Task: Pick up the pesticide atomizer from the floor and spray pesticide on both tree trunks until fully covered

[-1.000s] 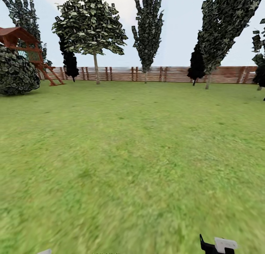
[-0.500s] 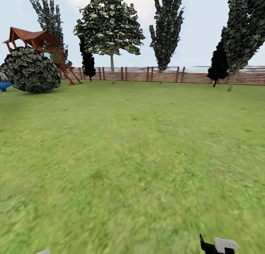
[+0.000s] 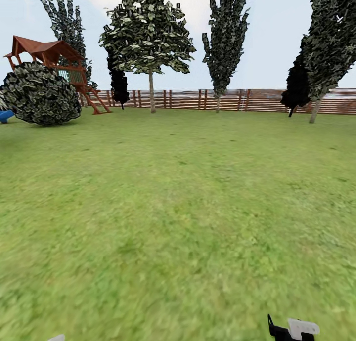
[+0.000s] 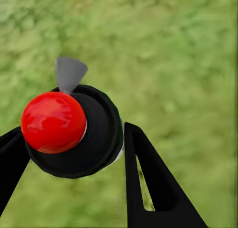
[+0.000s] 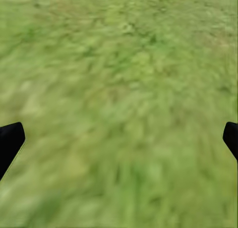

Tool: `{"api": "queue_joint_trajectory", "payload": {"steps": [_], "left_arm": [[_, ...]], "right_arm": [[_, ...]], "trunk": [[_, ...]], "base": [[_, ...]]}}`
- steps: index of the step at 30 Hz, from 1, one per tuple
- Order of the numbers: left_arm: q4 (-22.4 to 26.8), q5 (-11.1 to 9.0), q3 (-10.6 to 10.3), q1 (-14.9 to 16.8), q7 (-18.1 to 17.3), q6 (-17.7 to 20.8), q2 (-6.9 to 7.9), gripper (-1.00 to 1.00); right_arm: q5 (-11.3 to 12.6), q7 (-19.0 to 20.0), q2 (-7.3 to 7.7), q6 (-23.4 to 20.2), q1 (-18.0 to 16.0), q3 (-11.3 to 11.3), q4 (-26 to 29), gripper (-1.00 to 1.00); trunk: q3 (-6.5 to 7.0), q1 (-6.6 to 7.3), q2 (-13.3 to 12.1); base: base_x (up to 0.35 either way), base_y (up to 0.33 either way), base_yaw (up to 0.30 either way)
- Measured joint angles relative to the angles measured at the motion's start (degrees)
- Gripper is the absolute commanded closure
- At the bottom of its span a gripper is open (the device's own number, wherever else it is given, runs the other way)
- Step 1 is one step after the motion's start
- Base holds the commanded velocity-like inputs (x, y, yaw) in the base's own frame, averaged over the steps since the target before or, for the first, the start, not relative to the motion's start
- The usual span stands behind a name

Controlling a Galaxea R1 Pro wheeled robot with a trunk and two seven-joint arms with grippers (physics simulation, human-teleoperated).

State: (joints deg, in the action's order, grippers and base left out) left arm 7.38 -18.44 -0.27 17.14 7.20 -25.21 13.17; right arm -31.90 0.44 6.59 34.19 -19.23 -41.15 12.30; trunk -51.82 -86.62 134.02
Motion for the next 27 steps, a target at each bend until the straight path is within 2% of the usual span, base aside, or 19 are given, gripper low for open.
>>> {"api": "queue_joint_trajectory", "payload": {"steps": [27], "left_arm": [[0.0, 0.0, 0.0, 0.0, 0.0, 0.1, 0.01, 1.00]], "right_arm": [[0.0, 0.0, 0.09, 0.1, 0.0, -0.1, 0.0, -1.00]], "trunk": [[0.00, 0.00, 0.0]], "base": [[0.339, 0.000, 0.000]]}}
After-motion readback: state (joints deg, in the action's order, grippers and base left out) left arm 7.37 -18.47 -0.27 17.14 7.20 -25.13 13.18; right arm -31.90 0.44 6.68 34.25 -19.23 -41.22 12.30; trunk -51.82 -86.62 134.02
